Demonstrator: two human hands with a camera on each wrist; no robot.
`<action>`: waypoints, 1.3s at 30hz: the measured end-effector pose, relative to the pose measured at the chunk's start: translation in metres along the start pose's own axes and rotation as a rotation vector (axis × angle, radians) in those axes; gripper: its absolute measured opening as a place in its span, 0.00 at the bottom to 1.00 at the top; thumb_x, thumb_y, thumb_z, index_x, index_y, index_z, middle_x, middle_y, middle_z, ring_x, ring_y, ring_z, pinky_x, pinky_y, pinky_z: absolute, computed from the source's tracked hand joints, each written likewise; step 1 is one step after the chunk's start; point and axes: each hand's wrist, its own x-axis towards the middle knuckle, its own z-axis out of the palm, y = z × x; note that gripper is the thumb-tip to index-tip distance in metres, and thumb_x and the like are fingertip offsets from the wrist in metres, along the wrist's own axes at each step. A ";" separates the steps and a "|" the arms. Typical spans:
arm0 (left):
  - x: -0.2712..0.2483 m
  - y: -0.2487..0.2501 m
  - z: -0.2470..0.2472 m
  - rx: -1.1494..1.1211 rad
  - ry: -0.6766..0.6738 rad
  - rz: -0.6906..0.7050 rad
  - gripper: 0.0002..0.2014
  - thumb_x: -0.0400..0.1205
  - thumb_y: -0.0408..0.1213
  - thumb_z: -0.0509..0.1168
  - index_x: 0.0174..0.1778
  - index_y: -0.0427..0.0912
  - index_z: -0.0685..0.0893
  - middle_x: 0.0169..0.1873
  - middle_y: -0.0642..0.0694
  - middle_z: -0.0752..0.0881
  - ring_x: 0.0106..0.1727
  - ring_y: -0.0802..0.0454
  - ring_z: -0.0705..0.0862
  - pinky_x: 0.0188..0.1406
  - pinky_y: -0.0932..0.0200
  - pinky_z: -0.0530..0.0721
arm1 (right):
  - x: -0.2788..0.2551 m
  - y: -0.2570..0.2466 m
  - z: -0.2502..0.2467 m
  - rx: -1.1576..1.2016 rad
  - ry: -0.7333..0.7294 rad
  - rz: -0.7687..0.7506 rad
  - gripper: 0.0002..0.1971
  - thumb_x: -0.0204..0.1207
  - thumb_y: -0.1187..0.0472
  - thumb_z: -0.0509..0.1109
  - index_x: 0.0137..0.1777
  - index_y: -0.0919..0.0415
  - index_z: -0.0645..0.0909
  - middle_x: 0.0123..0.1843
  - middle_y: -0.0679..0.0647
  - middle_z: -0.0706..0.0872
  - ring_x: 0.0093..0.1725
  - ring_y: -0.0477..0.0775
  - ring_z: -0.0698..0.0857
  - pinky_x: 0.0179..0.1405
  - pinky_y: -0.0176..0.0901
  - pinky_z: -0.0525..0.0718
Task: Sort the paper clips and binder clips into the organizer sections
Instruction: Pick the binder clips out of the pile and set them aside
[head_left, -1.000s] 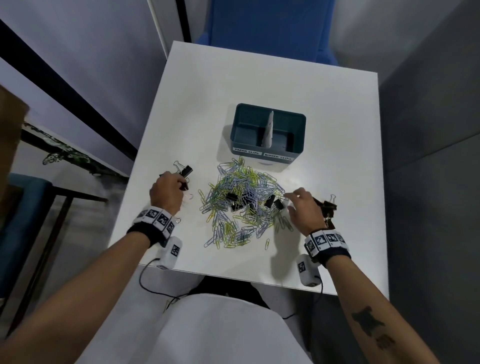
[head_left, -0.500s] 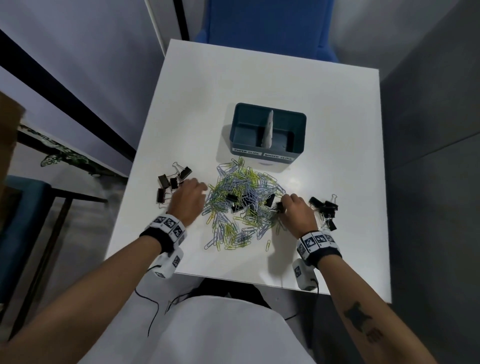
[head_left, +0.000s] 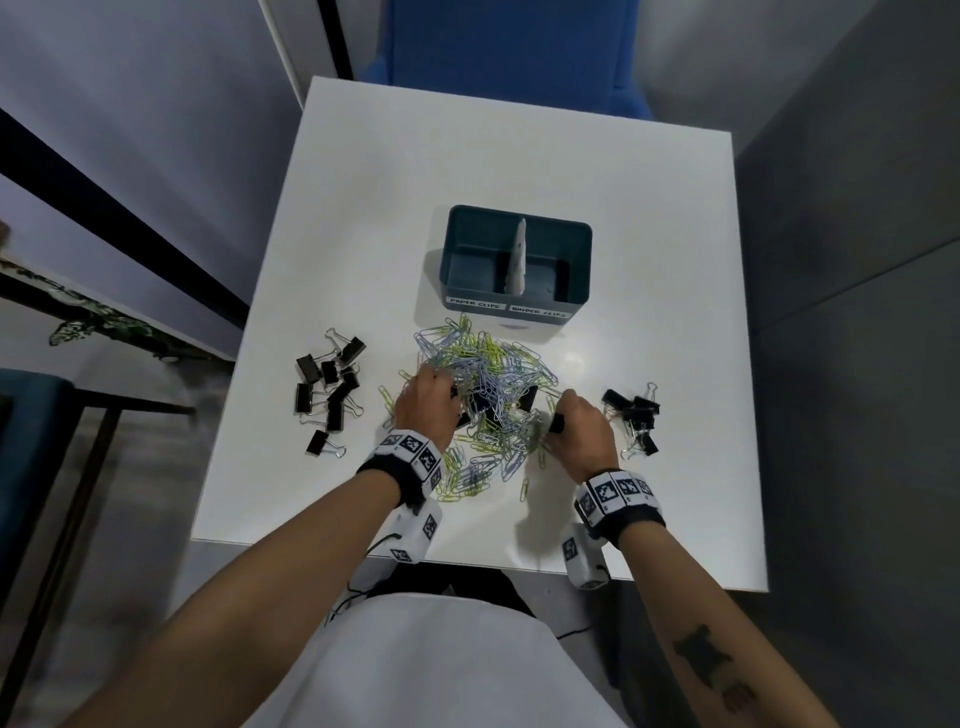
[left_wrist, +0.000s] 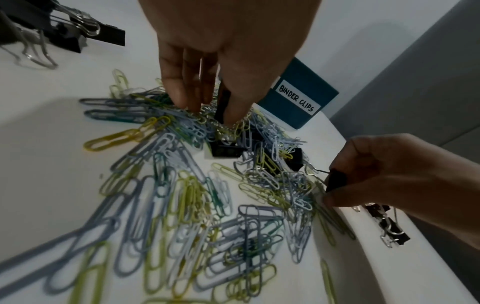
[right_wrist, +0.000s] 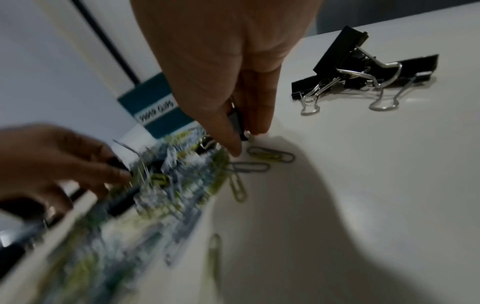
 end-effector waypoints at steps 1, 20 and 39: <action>-0.002 0.001 -0.004 -0.021 0.026 0.016 0.10 0.79 0.35 0.69 0.55 0.38 0.84 0.53 0.39 0.82 0.49 0.39 0.84 0.41 0.48 0.85 | -0.001 0.001 -0.003 0.048 0.008 0.026 0.14 0.70 0.62 0.76 0.46 0.59 0.71 0.41 0.55 0.82 0.37 0.57 0.80 0.32 0.50 0.82; 0.036 -0.101 -0.085 -0.035 0.069 -0.161 0.07 0.79 0.38 0.68 0.51 0.48 0.84 0.49 0.44 0.87 0.50 0.39 0.84 0.47 0.48 0.82 | -0.004 0.082 -0.065 0.037 0.094 0.197 0.08 0.68 0.66 0.75 0.47 0.59 0.89 0.47 0.60 0.89 0.49 0.65 0.85 0.41 0.46 0.78; -0.010 -0.051 -0.021 0.091 -0.101 0.364 0.08 0.83 0.40 0.62 0.55 0.44 0.80 0.49 0.47 0.81 0.43 0.51 0.82 0.36 0.54 0.87 | 0.017 0.011 -0.034 0.039 -0.006 -0.120 0.08 0.78 0.59 0.71 0.54 0.59 0.86 0.48 0.55 0.85 0.41 0.52 0.82 0.40 0.39 0.75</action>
